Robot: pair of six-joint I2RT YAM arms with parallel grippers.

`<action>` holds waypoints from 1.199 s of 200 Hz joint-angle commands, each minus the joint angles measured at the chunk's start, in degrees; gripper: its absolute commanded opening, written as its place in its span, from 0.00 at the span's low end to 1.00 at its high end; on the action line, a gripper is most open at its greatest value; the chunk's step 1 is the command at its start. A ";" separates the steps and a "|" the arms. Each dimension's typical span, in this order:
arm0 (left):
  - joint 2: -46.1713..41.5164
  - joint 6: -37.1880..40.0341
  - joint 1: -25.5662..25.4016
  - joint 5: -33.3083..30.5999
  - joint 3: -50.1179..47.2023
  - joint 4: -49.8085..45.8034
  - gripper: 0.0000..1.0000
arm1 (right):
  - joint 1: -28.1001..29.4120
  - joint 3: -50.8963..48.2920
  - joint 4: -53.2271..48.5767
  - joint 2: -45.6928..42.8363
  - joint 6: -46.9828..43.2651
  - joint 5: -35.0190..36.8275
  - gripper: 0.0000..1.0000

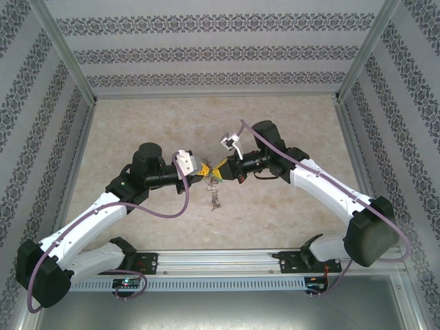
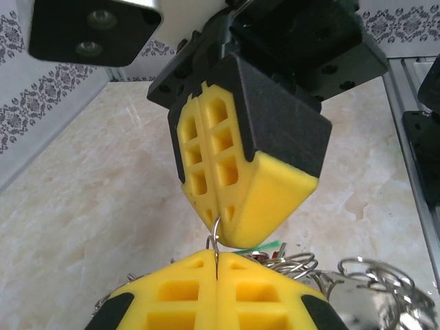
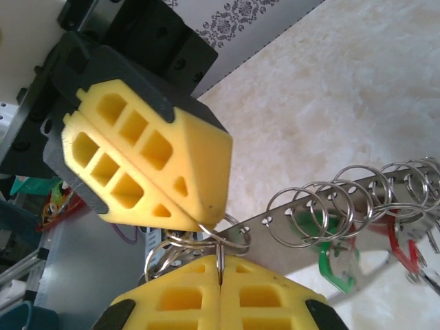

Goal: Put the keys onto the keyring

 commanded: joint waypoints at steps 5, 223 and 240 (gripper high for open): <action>-1.37 -0.86 -0.97 3.35 1.59 4.95 0.00 | -1.16 0.92 1.25 1.23 1.66 -3.26 0.00; -2.78 -6.76 -1.03 3.60 0.81 13.00 0.00 | -5.57 -0.18 0.70 -4.15 -0.31 -7.31 0.33; -2.69 -7.07 -1.02 3.66 0.80 13.40 0.00 | -5.66 -0.50 -0.91 -6.86 -4.88 -4.49 0.33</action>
